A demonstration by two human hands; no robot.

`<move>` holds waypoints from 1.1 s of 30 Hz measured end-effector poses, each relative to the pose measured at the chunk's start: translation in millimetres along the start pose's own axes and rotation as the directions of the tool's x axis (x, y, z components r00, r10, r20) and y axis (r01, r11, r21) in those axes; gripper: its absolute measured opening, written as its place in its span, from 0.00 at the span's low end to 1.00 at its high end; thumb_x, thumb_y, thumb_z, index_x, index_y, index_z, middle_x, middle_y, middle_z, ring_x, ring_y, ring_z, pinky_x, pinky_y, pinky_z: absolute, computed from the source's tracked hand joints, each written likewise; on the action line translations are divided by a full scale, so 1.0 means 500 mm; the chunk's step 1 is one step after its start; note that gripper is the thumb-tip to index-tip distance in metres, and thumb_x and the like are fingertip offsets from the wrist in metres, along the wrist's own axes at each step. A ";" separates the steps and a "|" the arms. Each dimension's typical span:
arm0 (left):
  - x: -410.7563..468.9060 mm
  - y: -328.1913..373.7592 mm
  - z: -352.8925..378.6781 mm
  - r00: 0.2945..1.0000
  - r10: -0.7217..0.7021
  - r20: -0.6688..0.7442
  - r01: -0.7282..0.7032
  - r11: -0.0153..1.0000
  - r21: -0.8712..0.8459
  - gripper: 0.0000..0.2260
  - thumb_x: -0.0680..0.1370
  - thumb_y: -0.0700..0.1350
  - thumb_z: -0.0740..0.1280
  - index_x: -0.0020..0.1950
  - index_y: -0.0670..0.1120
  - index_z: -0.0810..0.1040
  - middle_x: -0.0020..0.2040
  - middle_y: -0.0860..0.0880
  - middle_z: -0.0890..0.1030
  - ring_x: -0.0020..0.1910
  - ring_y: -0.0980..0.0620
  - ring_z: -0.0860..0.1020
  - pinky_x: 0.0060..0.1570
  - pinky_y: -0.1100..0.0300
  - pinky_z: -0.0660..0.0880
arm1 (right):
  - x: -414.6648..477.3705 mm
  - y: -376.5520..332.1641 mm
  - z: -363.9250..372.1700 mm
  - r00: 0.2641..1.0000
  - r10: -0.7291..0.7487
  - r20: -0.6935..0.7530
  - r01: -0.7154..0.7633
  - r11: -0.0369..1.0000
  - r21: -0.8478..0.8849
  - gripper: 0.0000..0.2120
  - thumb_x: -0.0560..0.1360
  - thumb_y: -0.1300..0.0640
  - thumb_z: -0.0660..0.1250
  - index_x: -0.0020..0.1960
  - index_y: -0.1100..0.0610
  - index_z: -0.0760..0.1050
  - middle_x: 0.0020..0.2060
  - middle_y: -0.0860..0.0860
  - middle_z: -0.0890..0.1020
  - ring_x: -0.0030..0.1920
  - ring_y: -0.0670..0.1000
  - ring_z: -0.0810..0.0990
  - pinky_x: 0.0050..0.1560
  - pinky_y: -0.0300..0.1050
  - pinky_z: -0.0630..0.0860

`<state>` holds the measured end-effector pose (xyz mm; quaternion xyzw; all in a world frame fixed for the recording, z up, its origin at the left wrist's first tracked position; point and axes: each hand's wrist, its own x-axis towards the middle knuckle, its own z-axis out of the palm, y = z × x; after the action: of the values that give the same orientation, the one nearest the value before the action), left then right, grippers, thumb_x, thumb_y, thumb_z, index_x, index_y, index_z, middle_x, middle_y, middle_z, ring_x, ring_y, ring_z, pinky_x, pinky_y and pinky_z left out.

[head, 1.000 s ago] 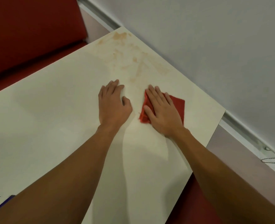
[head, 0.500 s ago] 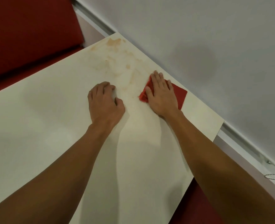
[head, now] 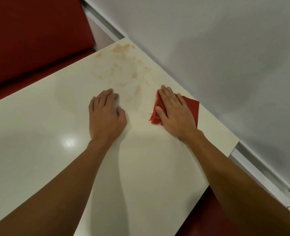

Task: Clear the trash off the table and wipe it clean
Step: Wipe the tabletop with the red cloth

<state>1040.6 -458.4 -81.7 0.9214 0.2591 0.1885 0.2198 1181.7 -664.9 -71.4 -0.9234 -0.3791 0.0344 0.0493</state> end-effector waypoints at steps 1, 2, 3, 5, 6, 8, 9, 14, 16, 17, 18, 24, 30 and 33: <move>0.000 0.001 0.000 1.000 -0.003 -0.001 0.003 1.000 0.001 0.20 0.78 0.47 0.62 0.70 0.47 0.76 0.75 0.50 0.73 0.77 0.49 0.67 0.80 0.47 0.56 | -0.004 0.009 -0.002 0.999 0.045 -0.006 -0.045 0.999 -0.001 0.32 0.87 0.40 0.42 0.86 0.54 0.46 0.85 0.49 0.48 0.84 0.47 0.44 0.84 0.54 0.47; 0.001 0.001 0.000 1.000 -0.005 -0.006 0.005 1.000 0.004 0.20 0.78 0.47 0.63 0.70 0.47 0.76 0.75 0.50 0.73 0.77 0.50 0.67 0.80 0.47 0.57 | 0.010 0.012 -0.005 0.995 0.101 -0.016 -0.102 0.995 -0.010 0.33 0.86 0.40 0.41 0.86 0.55 0.45 0.85 0.50 0.48 0.84 0.48 0.45 0.84 0.54 0.47; 0.002 0.000 -0.001 1.000 -0.005 -0.010 0.005 1.000 0.007 0.19 0.78 0.47 0.63 0.70 0.47 0.76 0.75 0.50 0.73 0.77 0.50 0.67 0.80 0.47 0.57 | 0.033 0.009 -0.008 0.987 0.158 -0.022 -0.158 0.987 -0.020 0.33 0.85 0.40 0.39 0.86 0.56 0.45 0.85 0.51 0.48 0.85 0.50 0.45 0.84 0.55 0.47; 0.003 0.002 0.000 1.000 -0.002 -0.013 0.002 1.000 0.014 0.19 0.78 0.47 0.63 0.69 0.46 0.76 0.74 0.50 0.73 0.76 0.49 0.68 0.80 0.47 0.57 | 0.091 -0.007 -0.008 0.973 0.226 -0.034 -0.227 0.974 -0.026 0.36 0.83 0.39 0.35 0.85 0.58 0.46 0.85 0.54 0.49 0.85 0.52 0.46 0.84 0.56 0.47; 0.002 0.002 0.001 1.000 0.000 -0.016 0.000 1.000 0.019 0.19 0.78 0.47 0.63 0.69 0.46 0.76 0.74 0.50 0.74 0.76 0.49 0.68 0.80 0.46 0.58 | 0.112 -0.018 -0.008 0.974 0.223 -0.031 -0.224 0.974 -0.023 0.37 0.82 0.39 0.34 0.85 0.59 0.46 0.85 0.55 0.49 0.85 0.53 0.47 0.84 0.57 0.47; 0.000 0.002 0.001 1.000 0.001 -0.026 0.000 1.000 0.020 0.19 0.78 0.47 0.63 0.69 0.46 0.76 0.74 0.50 0.74 0.76 0.49 0.68 0.79 0.46 0.58 | 0.119 -0.033 -0.011 0.993 0.118 -0.003 -0.118 0.992 -0.035 0.36 0.83 0.40 0.36 0.85 0.58 0.46 0.85 0.53 0.48 0.85 0.52 0.45 0.84 0.57 0.47; 0.000 0.002 0.000 1.000 0.001 -0.029 -0.001 1.000 0.018 0.19 0.79 0.47 0.63 0.69 0.46 0.76 0.74 0.50 0.74 0.76 0.49 0.68 0.79 0.46 0.58 | 0.102 -0.034 -0.012 1.000 0.017 0.017 -0.016 0.999 -0.032 0.34 0.85 0.41 0.38 0.86 0.57 0.46 0.85 0.52 0.48 0.85 0.51 0.45 0.84 0.56 0.48; 0.001 -0.001 -0.003 1.000 0.000 -0.026 0.000 1.000 0.004 0.19 0.78 0.47 0.63 0.69 0.47 0.77 0.75 0.50 0.74 0.76 0.49 0.68 0.79 0.46 0.58 | 0.011 0.035 -0.023 0.975 -0.220 0.033 0.220 0.975 -0.003 0.30 0.88 0.43 0.46 0.86 0.53 0.47 0.85 0.46 0.48 0.84 0.45 0.44 0.84 0.54 0.49; 0.002 -0.001 -0.001 0.999 -0.008 -0.039 0.008 1.000 -0.003 0.19 0.78 0.47 0.63 0.68 0.47 0.77 0.74 0.51 0.74 0.76 0.50 0.68 0.79 0.47 0.58 | 0.048 0.037 -0.017 0.997 -0.078 0.003 0.078 0.997 -0.016 0.31 0.87 0.42 0.44 0.86 0.53 0.47 0.85 0.48 0.49 0.84 0.46 0.45 0.84 0.54 0.48; 0.002 -0.001 0.000 0.999 -0.008 -0.043 0.008 1.000 -0.003 0.19 0.78 0.47 0.63 0.68 0.47 0.77 0.74 0.51 0.74 0.76 0.50 0.68 0.79 0.47 0.58 | 0.077 0.024 -0.011 1.000 -0.002 -0.010 0.002 1.000 -0.026 0.31 0.86 0.42 0.42 0.86 0.55 0.47 0.85 0.49 0.49 0.84 0.47 0.45 0.84 0.54 0.47; 0.002 -0.002 0.001 0.999 -0.005 -0.045 0.005 1.000 -0.001 0.19 0.77 0.47 0.63 0.68 0.47 0.77 0.73 0.51 0.75 0.76 0.50 0.69 0.79 0.47 0.59 | 0.104 0.006 -0.006 0.998 0.058 -0.016 -0.058 0.998 -0.028 0.32 0.86 0.42 0.41 0.86 0.56 0.47 0.85 0.50 0.49 0.84 0.49 0.45 0.84 0.54 0.46; -0.002 -0.002 0.002 0.999 -0.001 -0.039 0.001 1.000 -0.004 0.19 0.78 0.47 0.63 0.68 0.47 0.77 0.74 0.51 0.74 0.76 0.50 0.68 0.79 0.47 0.59 | 0.075 -0.027 -0.007 0.993 -0.115 0.016 0.115 0.993 -0.017 0.31 0.87 0.43 0.42 0.86 0.55 0.47 0.85 0.49 0.49 0.84 0.48 0.44 0.84 0.55 0.47; 0.000 -0.008 0.005 0.999 -0.007 -0.032 0.006 1.000 -0.015 0.20 0.78 0.48 0.62 0.69 0.47 0.77 0.74 0.51 0.74 0.76 0.49 0.68 0.79 0.48 0.57 | 0.129 -0.001 -0.009 0.996 0.091 -0.008 -0.091 0.996 -0.001 0.32 0.86 0.42 0.41 0.86 0.56 0.47 0.85 0.50 0.49 0.85 0.50 0.45 0.84 0.56 0.47; -0.001 -0.009 0.006 0.999 -0.003 -0.033 0.002 1.000 -0.011 0.20 0.78 0.47 0.62 0.69 0.47 0.77 0.74 0.50 0.74 0.76 0.49 0.68 0.79 0.48 0.58 | 0.184 -0.054 -0.004 0.991 0.131 0.009 -0.131 0.991 0.015 0.34 0.85 0.41 0.40 0.85 0.57 0.45 0.85 0.52 0.47 0.85 0.52 0.44 0.84 0.56 0.44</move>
<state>1039.6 -456.2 -86.7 0.9166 0.2628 0.2049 0.2210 1228.6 -581.3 -68.9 -0.9457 -0.3178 0.0440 0.0528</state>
